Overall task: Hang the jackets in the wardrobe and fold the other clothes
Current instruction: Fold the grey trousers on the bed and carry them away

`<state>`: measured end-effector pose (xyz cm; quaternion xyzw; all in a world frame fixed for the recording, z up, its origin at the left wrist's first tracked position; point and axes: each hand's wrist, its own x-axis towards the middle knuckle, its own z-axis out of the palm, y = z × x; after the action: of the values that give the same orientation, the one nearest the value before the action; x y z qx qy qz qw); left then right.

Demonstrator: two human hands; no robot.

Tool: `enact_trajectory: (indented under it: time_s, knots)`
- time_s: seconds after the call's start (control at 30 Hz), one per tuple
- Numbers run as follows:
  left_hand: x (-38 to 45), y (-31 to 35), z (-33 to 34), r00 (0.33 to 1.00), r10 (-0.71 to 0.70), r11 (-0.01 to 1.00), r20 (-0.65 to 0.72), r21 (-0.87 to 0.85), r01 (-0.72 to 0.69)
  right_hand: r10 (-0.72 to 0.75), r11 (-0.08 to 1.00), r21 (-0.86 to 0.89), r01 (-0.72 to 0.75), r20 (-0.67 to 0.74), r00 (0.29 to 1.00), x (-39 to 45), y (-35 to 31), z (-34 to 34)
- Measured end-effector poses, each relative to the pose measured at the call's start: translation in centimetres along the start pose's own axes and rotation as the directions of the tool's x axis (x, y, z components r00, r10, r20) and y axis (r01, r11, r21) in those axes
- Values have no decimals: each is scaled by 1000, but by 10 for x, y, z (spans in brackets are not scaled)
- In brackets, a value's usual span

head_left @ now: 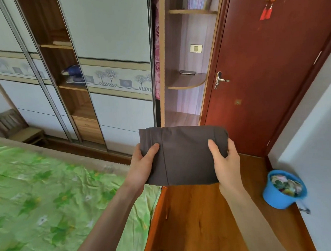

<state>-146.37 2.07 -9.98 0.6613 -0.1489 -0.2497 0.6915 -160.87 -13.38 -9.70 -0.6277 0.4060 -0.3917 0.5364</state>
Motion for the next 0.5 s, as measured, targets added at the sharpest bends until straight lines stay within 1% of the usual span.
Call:
enact_trajectory:
  time_s: [0.3,0.4,0.5]
  knots:
    - [188,23,-2,998,-13,998,-61,-62,9,16,1000,-15,-15,66,998,164,-8,122]
    - [248,31,-2,999,-5,999,-53,-46,3,14,1000,14,-15,81,997,213,-9,158]
    - [300,37,1,998,-14,1000,-59,8,14,13,999,28,-16,87,996,255,-9,185]
